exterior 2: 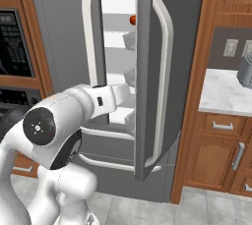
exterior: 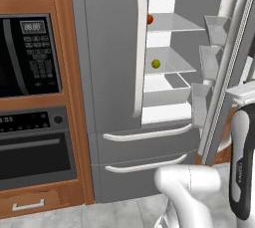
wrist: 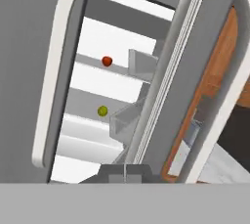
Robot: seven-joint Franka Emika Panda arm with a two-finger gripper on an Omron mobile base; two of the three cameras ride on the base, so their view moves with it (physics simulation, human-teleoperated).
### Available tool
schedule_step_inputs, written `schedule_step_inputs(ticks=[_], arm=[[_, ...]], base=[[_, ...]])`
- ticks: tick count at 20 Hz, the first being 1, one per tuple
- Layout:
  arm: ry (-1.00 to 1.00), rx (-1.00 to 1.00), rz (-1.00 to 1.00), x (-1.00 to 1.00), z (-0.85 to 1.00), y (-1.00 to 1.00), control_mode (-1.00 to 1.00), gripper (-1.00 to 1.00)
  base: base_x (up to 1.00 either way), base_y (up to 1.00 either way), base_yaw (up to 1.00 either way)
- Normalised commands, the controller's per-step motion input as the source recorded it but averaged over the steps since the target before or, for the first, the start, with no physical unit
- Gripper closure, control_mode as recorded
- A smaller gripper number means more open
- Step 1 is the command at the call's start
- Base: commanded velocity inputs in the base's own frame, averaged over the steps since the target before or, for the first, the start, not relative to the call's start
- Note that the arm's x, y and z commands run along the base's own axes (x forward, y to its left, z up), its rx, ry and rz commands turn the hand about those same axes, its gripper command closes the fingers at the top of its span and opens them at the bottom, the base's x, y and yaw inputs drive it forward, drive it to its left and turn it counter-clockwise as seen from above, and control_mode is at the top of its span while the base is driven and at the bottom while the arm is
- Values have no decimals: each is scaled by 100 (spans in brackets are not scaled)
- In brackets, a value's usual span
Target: Retrieve the apple and pear from the fridge and place them into the bowl on the dining table.
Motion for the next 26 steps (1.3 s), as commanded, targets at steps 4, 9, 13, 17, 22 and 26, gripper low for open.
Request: schedule_step_inputs(ticks=[4, 9, 13, 17, 22, 26], arm=[[57, -34, -3, 0, 38, 76, -100, 100], [43, -42, -10, 0, 21, 78, -100, 100], [-2, -43, -5, 0, -1, 39, -100, -100], [-3, -27, -2, 4, -3, 0, -100, -100], [7, -15, -4, 50, -11, -9, -100, -100], [6, -11, -1, 58, -5, -5, -100, -100]], base=[[0, 0, 0], [0, 0, 0], [0, 0, 0], [0, 0, 0], [0, 0, 0], [0, 0, 0]])
